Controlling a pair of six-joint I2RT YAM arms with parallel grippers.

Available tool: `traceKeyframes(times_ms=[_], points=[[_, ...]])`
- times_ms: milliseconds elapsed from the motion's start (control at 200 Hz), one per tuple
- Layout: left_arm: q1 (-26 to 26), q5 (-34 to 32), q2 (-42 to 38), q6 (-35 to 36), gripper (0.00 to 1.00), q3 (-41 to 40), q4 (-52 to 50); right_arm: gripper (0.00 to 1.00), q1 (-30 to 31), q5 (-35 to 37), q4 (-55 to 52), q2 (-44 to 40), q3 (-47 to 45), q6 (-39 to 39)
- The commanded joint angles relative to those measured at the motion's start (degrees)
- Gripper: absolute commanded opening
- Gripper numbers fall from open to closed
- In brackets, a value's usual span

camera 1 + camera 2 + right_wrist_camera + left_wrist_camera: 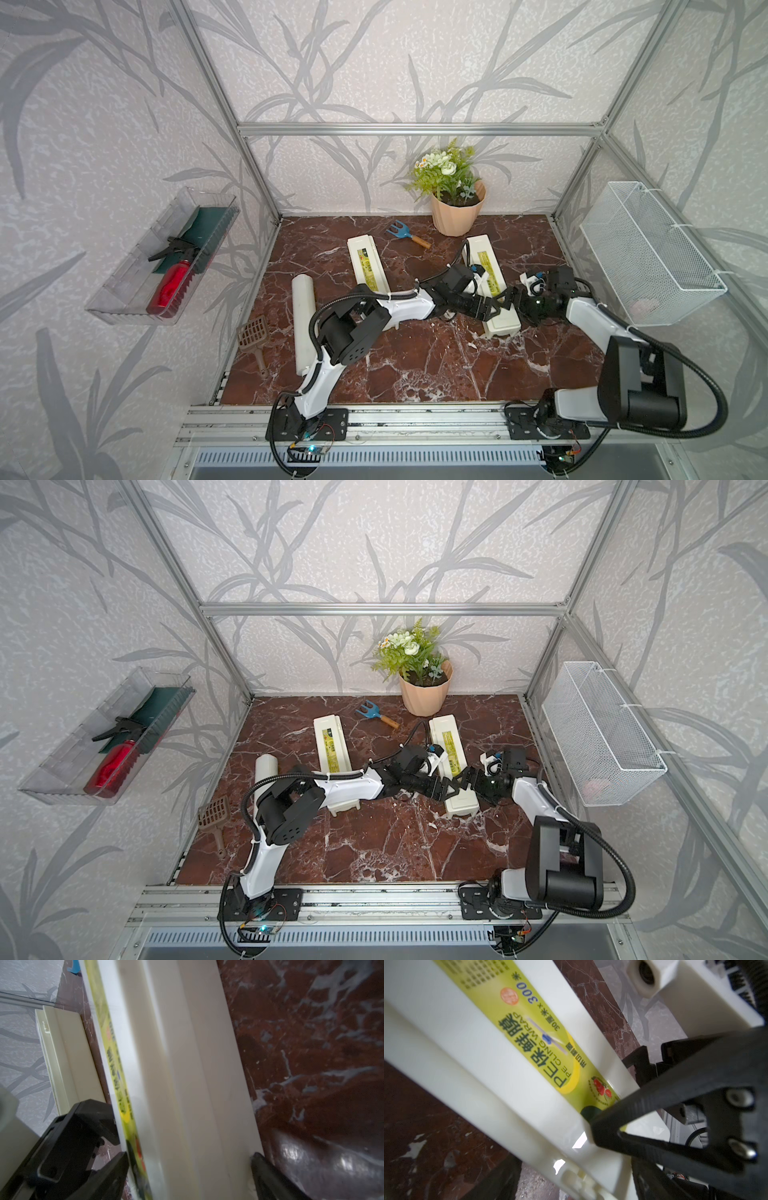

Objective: Put plastic wrap rolls into dispensers
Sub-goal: Close the lid on the plastic wrap cutting box.

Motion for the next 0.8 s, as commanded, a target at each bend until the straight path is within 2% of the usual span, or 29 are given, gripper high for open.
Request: traceKeyframes(times_ms=[0,135,305,390,580,795], points=[[0.82,-1.22,3.05,1.75,0.82,-0.43,-7.62,0.87,0.19,-2.06,0.90,-2.90,-2.13,3.08],[1.49,-0.70,2.71,1.94,0.82,-0.52,-8.23,0.73,0.20,-6.67,4.73,-3.04,-6.12,5.99],[1.72,0.47,2.53,1.94,0.82,-0.46,-8.24,0.71,0.37,-8.14,6.99,-6.42,-10.19,8.60],[1.71,0.53,2.38,2.10,0.82,-0.63,-8.37,0.68,0.69,-10.54,10.68,-8.77,-12.69,12.38],[2.07,0.66,1.50,2.91,0.83,-1.00,-9.84,0.67,5.62,-11.28,15.91,-13.08,-17.19,17.57],[2.07,0.75,0.99,1.60,0.83,-1.61,-10.26,0.63,6.87,-13.60,23.15,-14.72,-22.24,23.01]])
